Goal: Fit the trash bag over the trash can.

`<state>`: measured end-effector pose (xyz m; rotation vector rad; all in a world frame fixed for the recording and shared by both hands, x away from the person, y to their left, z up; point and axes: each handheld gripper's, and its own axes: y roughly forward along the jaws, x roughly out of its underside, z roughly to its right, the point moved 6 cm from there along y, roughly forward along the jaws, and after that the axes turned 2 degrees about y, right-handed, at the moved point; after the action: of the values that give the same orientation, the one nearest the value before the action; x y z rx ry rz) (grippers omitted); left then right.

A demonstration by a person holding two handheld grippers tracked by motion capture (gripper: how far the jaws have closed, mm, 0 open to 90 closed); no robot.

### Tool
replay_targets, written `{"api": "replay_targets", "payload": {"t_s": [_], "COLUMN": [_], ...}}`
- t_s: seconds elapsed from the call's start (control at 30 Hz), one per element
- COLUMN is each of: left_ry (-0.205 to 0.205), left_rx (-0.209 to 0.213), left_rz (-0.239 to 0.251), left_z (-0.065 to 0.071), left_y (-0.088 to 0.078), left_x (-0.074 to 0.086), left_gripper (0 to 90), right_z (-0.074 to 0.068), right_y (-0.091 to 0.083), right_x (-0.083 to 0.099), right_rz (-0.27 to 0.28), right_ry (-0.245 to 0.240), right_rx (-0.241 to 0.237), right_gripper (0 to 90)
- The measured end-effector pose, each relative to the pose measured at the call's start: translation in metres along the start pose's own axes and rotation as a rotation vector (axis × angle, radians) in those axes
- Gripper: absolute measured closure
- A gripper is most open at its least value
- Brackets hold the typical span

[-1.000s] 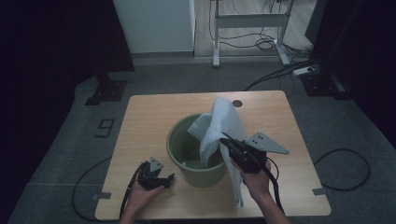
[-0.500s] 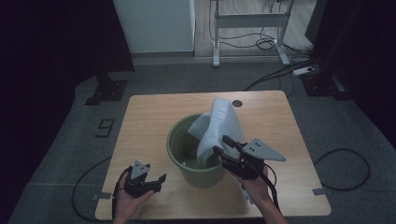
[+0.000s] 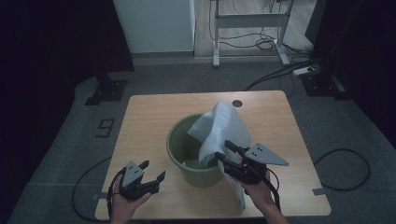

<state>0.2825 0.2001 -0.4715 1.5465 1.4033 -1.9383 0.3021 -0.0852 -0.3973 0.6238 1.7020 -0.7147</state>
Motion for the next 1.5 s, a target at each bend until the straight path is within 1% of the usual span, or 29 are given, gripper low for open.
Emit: {"api": "replay_targets", "payload": {"t_s": [0.07,0.1,0.13,0.17,0.27,0.3,0.4,0.43,0.47,0.5,0.53,0.57,0.67,0.8,0.9,1.03,1.07,1.1,1.13,1.17,1.33,1.47,1.5], "left_ry": [0.014,0.022,0.030,0.038,0.050,0.050,0.049,0.037,0.037,0.031,0.031,0.032,0.046,0.059,0.067,0.069,0.069,0.066,0.066,0.066,0.061,0.060,0.058], "left_rx": [0.016,0.024,0.032,0.046,0.066,0.082,0.079,0.088,0.088,0.095,0.095,0.093,0.102,0.121,0.131,0.137,0.137,0.139,0.139,0.136,0.141,0.140,0.135], "left_rz": [0.016,0.022,0.028,0.034,0.043,0.044,0.042,0.047,0.047,0.061,0.061,0.065,0.071,0.074,0.076,0.073,0.075,0.081,0.081,0.086,0.094,0.098,0.100], "left_z": [0.006,0.010,0.013,0.017,0.024,0.026,0.027,0.026,0.026,0.027,0.027,0.027,0.032,0.039,0.043,0.046,0.046,0.047,0.047,0.047,0.049,0.049,0.050], "left_y": [-0.005,-0.007,-0.008,-0.010,-0.012,-0.012,-0.012,-0.013,-0.013,-0.015,-0.015,-0.016,-0.014,-0.007,-0.002,0.004,0.005,0.006,0.006,0.007,0.009,0.014,0.016], "left_x": [-0.009,-0.014,-0.018,-0.023,-0.031,-0.034,-0.036,-0.038,-0.038,-0.043,-0.043,-0.046,-0.056,-0.067,-0.072,-0.075,-0.075,-0.076,-0.076,-0.077,-0.080,-0.081,-0.082], "left_gripper": [27.0,27.7,27.7,28.2,29.6,30.1,30.5,31.3,31.6,31.7,32.1,32.3,32.6,32.9,33.3,33.9,34.0,34.5,34.6,34.8,35.9,39.3,39.3], "right_z": [0.001,0.002,0.002,0.002,0.002,0.002,0.002,0.003,0.003,0.003,0.003,0.003,0.003,0.001,-0.002,-0.010,-0.013,-0.018,-0.018,-0.022,-0.023,-0.020,-0.020], "right_y": [0.002,0.004,0.004,0.005,0.006,0.006,0.007,0.007,0.007,0.008,0.008,0.010,0.013,0.020,0.025,0.029,0.030,0.030,0.030,0.031,0.033,0.035,0.036], "right_x": [-0.002,-0.004,-0.004,-0.005,-0.007,-0.009,-0.009,-0.010,-0.010,-0.011,-0.011,-0.011,-0.013,-0.018,-0.021,-0.022,-0.022,-0.023,-0.023,-0.024,-0.026,-0.025,-0.024], "right_rz": [-0.005,-0.012,-0.012,-0.016,-0.028,-0.036,-0.042,-0.047,-0.047,-0.050,-0.050,-0.053,-0.061,-0.073,-0.079,-0.088,-0.090,-0.093,-0.093,-0.092,-0.093,-0.099,-0.100], "right_ry": [0.001,0.004,0.004,0.007,0.010,0.008,0.007,0.003,0.003,0.003,0.003,0.003,0.004,-0.003,0.001,0.004,0.000,-0.014,-0.014,-0.020,-0.027,-0.017,-0.013], "right_rx": [-0.009,-0.019,-0.019,-0.023,-0.040,-0.044,-0.047,-0.048,-0.048,-0.048,-0.048,-0.046,-0.043,-0.041,-0.055,-0.085,-0.093,-0.104,-0.104,-0.116,-0.118,-0.115,-0.116], "right_gripper": [57.3,61.5,61.5,63.8,69.7,72.8,74.5,75.5,75.5,77.3,77.3,79.4,81.7,84.8,86.6,87.9,88.0,88.1,88.1,88.2,88.3,88.3,88.3]}}
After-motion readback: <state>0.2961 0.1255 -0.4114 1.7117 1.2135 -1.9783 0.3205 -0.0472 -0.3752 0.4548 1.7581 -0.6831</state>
